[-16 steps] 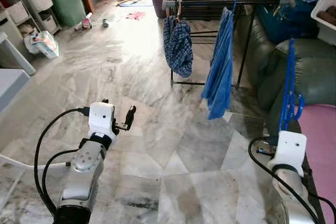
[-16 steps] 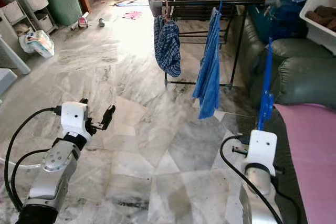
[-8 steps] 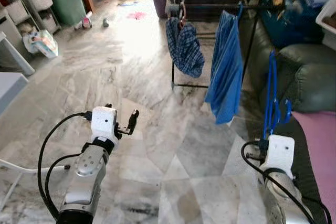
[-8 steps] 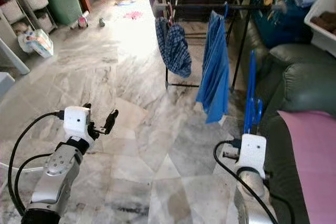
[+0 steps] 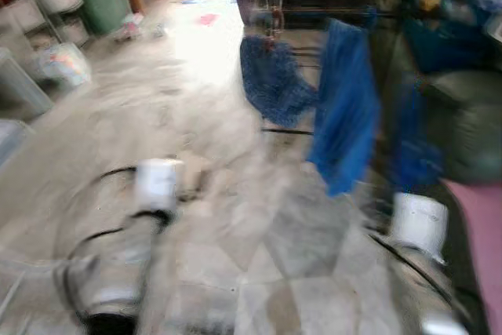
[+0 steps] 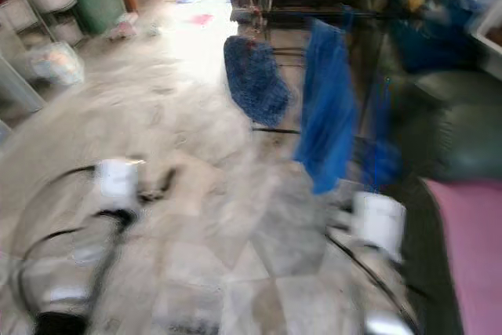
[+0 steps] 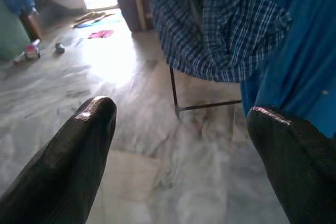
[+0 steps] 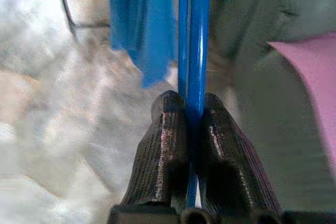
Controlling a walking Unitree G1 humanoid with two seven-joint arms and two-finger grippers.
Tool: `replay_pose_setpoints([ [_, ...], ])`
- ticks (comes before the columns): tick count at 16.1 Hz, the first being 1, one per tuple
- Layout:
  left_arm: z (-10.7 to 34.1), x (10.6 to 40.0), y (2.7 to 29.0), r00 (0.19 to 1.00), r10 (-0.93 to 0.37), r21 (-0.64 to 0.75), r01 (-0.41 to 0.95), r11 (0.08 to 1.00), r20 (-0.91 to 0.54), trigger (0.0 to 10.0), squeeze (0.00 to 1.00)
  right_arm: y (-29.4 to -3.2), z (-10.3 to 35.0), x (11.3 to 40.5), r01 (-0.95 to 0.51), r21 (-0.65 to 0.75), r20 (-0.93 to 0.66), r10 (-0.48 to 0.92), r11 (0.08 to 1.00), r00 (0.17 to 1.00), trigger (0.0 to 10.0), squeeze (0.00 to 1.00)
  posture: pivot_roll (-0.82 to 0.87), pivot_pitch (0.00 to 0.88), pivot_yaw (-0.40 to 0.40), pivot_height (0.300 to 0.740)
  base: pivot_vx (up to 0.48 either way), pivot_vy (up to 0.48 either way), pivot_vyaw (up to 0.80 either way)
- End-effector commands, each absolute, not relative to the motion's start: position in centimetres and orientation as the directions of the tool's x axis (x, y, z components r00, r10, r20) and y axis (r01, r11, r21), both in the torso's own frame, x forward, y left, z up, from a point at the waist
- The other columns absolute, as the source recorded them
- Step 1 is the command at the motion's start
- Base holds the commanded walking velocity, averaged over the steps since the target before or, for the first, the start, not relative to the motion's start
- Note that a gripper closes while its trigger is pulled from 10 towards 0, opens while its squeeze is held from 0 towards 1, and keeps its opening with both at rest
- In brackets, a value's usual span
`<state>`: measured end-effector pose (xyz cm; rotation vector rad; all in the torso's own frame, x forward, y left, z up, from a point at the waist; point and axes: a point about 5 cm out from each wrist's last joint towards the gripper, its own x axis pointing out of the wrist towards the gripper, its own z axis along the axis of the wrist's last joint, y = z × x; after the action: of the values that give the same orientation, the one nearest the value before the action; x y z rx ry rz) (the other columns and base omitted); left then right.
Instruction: Hang hanger
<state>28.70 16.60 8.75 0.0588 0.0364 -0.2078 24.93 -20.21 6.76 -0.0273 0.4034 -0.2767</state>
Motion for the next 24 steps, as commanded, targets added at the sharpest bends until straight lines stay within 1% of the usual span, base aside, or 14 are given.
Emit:
replay_pose_setpoints([
  [1,9.5,29.0,15.0,0.967,-0.254,0.043,0.254,0.966,-0.009,10.0,0.0,-21.8,6.5,24.2,0.303,-0.119,-0.397,-0.325,0.945,0.858,10.0,0.0,-0.06,0.064,0.048,0.74,0.48,0.0,0.0],
  [5,9.4,29.1,14.9,0.968,-0.252,0.039,0.253,0.967,-0.016,10.0,0.0,-21.7,6.4,24.2,0.298,-0.12,-0.403,-0.321,0.947,0.857,10.0,0.0,-0.06,0.066,0.048,0.74,0.48,0.0,0.0],
  [6,9.2,29.2,15.0,0.972,-0.23,0.039,0.231,0.972,-0.04,10.0,0.0,-21.7,6.4,24.2,0.296,-0.122,-0.403,-0.319,0.947,0.857,10.0,0.0,-0.06,0.065,0.046,0.74,0.311,0.0,0.0],
  [7,9.0,29.4,15.0,0.982,-0.181,0.082,0.185,0.979,-0.052,10.0,0.0,-21.8,6.4,24.2,0.294,-0.124,-0.405,-0.319,0.948,0.857,10.0,0.0,-0.06,0.066,0.043,0.74,0.0,0.0,0.0],
  [8,9.0,29.4,15.3,0.99,-0.131,0.091,0.135,0.987,-0.056,10.0,0.0,-21.9,6.4,24.3,0.294,-0.125,-0.406,-0.32,0.948,0.856,10.0,0.0,-0.05,0.067,0.038,0.74,0.0,0.0,0.0],
  [9,8.8,29.3,15.9,0.989,-0.12,0.05,0.124,0.991,-0.086,10.0,0.0,-22.1,6.4,24.3,0.293,-0.128,-0.408,-0.32,0.947,0.855,10.0,0.0,-0.05,0.068,0.03,0.74,0.0,0.0,0.0],
  [11,9.3,28.8,16.8,0.988,-0.152,0.03,0.153,0.988,-0.034,10.0,0.0,-22.3,6.3,24.3,0.282,-0.138,-0.414,-0.314,0.949,0.854,10.0,0.0,-0.04,0.065,0.014,0.74,0.0,0.0,0.0],
  [12,9.6,28.6,17.5,0.99,-0.138,0.036,0.138,0.99,0.0,10.0,0.0,-22.4,6.3,24.3,0.274,-0.143,-0.418,-0.309,0.951,0.854,10.0,0.0,-0.03,0.064,0.012,0.74,0.0,0.0,0.0],
  [14,9.3,27.8,18.9,0.984,-0.171,0.086,0.175,0.981,-0.044,10.0,0.0,-22.6,6.2,24.3,0.259,-0.154,-0.428,-0.301,0.953,0.852,10.0,0.0,-0.02,0.06,0.013,0.74,0.0,0.0,0.0],
  [15,9.3,27.3,19.4,0.991,-0.12,0.114,0.125,0.986,-0.053,10.0,0.0,-22.8,5.9,24.3,0.258,-0.155,-0.441,-0.301,0.953,0.845,10.0,0.0,-0.02,0.06,0.016,0.74,0.0,0.0,0.0],
  [18,9.1,26.7,18.1,0.985,-0.163,0.065,0.167,0.984,-0.064,10.0,0.0,-22.2,5.8,24.6,0.231,-0.118,-0.467,-0.259,0.966,0.845,10.0,0.0,-0.02,0.063,0.018,0.74,0.0,0.0,0.0],
  [19,8.9,26.2,17.6,0.979,-0.195,0.079,0.2,0.977,-0.062,10.0,0.0,-22.0,5.6,24.5,0.217,-0.117,-0.478,-0.247,0.969,0.843,10.0,0.0,-0.02,0.062,0.014,0.74,0.0,0.0,0.0],
  [21,8.6,25.9,16.8,0.968,-0.24,0.031,0.243,0.97,-0.07,10.0,0.0,-21.5,5.1,24.5,0.165,-0.129,-0.512,-0.209,0.978,0.833,10.0,0.0,-0.02,0.062,0.021,0.74,0.0,0.0,0.0],
  [24,9.0,26.3,16.1,0.971,-0.233,-0.012,0.233,0.972,-0.052,10.0,0.0,-21.9,4.8,24.5,0.175,-0.12,-0.536,-0.212,0.977,0.817,10.0,0.0,-0.03,0.059,0.03,0.74,0.23,0.0,0.0],
])
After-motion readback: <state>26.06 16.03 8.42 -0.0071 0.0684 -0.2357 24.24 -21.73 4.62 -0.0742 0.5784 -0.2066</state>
